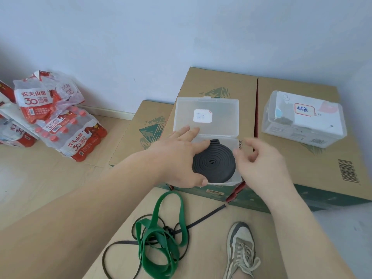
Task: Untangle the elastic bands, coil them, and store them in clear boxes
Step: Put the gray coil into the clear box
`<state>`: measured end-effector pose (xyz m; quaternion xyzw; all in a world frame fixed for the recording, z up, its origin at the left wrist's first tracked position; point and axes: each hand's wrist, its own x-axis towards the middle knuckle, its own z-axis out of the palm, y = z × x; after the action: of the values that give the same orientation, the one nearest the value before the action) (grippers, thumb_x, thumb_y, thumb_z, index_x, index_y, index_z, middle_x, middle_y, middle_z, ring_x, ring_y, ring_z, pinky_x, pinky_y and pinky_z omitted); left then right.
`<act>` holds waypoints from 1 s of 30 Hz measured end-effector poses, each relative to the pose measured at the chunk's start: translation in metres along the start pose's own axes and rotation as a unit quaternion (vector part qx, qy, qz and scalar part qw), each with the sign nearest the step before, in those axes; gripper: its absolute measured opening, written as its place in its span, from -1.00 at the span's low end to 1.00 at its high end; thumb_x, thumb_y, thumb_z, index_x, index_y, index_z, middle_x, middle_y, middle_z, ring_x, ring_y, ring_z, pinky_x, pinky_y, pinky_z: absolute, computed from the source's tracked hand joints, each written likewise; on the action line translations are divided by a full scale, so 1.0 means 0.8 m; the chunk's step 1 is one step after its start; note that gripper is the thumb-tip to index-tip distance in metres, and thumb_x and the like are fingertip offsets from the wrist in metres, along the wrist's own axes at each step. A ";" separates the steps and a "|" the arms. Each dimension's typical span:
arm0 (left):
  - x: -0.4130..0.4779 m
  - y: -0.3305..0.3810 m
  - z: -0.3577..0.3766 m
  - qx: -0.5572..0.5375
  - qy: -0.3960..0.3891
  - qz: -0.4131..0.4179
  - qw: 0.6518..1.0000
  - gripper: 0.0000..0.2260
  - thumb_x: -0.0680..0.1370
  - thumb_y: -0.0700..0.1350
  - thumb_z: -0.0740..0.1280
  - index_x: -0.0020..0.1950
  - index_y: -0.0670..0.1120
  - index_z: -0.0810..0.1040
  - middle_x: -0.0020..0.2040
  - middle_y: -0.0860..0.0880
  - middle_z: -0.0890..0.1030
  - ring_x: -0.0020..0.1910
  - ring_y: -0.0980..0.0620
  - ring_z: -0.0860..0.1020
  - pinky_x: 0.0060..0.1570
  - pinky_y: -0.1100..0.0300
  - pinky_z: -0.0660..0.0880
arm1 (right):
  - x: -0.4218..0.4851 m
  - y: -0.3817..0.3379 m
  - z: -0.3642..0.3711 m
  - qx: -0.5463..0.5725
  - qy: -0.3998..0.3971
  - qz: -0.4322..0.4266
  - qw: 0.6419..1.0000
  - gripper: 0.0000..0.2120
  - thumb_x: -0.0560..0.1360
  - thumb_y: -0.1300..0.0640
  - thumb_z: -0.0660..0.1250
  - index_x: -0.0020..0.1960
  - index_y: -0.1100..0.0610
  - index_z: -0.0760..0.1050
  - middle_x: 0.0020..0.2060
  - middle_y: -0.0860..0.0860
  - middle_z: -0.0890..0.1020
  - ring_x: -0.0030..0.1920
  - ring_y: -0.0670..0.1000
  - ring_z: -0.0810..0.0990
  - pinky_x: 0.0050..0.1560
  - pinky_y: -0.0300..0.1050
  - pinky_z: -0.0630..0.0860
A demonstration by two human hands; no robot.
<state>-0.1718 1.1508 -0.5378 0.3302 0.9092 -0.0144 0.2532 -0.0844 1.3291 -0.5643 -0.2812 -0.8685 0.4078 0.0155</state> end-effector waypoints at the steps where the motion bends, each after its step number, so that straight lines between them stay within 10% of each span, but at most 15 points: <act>1: -0.001 0.000 0.000 0.001 0.004 0.001 1.000 -0.12 0.49 0.35 0.35 0.66 0.24 -0.09 0.69 0.07 -0.25 0.66 0.02 -0.26 0.63 -0.06 -0.07 | -0.001 0.004 -0.002 0.017 -0.037 0.019 0.999 -0.76 0.64 -0.04 0.31 0.26 -0.04 0.62 -0.27 -0.02 0.64 -0.31 0.11 0.69 -0.22 -0.02 0.63; 7: -0.010 0.021 0.005 0.011 0.095 0.033 0.995 -0.28 0.48 0.23 0.40 0.59 0.12 0.24 0.67 0.08 -0.03 0.65 -0.02 -0.07 0.56 -0.09 0.25 | 0.003 0.023 -0.006 0.064 -0.092 0.019 0.993 -0.72 0.61 -0.06 0.36 0.30 -0.05 0.58 -0.33 0.00 0.67 -0.44 0.11 0.70 -0.31 0.17 0.70; 13: 0.001 0.035 0.012 -0.057 0.123 0.039 0.990 -0.42 0.54 0.16 0.40 0.52 0.06 0.38 0.46 0.11 0.43 0.41 -0.01 0.41 0.33 -0.04 0.46 | 0.005 0.031 0.009 0.097 -0.099 0.024 0.990 -0.60 0.64 -0.02 0.30 0.46 -0.02 0.50 -0.08 -0.01 0.69 -0.34 0.06 0.72 -0.42 -0.07 0.68; 25: 0.028 0.044 0.010 -0.060 0.120 0.005 0.991 -0.53 0.36 0.18 0.58 0.18 0.05 0.59 0.07 0.07 0.46 0.06 -0.02 0.48 -0.15 0.11 0.36 | 0.010 0.034 0.015 0.115 -0.086 0.006 0.990 -0.76 0.65 0.06 0.27 0.24 0.01 0.64 -0.29 0.08 0.65 -0.42 0.18 0.68 -0.51 -0.05 0.63; 30: 0.031 0.039 0.016 -0.082 0.081 0.010 0.993 -0.47 0.41 0.18 0.55 0.31 0.08 0.53 0.15 0.07 0.47 0.12 -0.03 0.52 -0.05 0.11 0.45 | 0.007 0.036 0.021 0.085 -0.057 -0.024 0.994 -0.75 0.61 0.07 0.26 0.07 0.23 0.60 -0.30 0.25 0.63 -0.38 0.28 0.65 -0.47 0.17 0.65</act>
<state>-0.1636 1.1873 -0.5564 0.3170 0.9215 0.0896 0.2055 -0.0802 1.3347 -0.5973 -0.2339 -0.8369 0.4949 -0.0008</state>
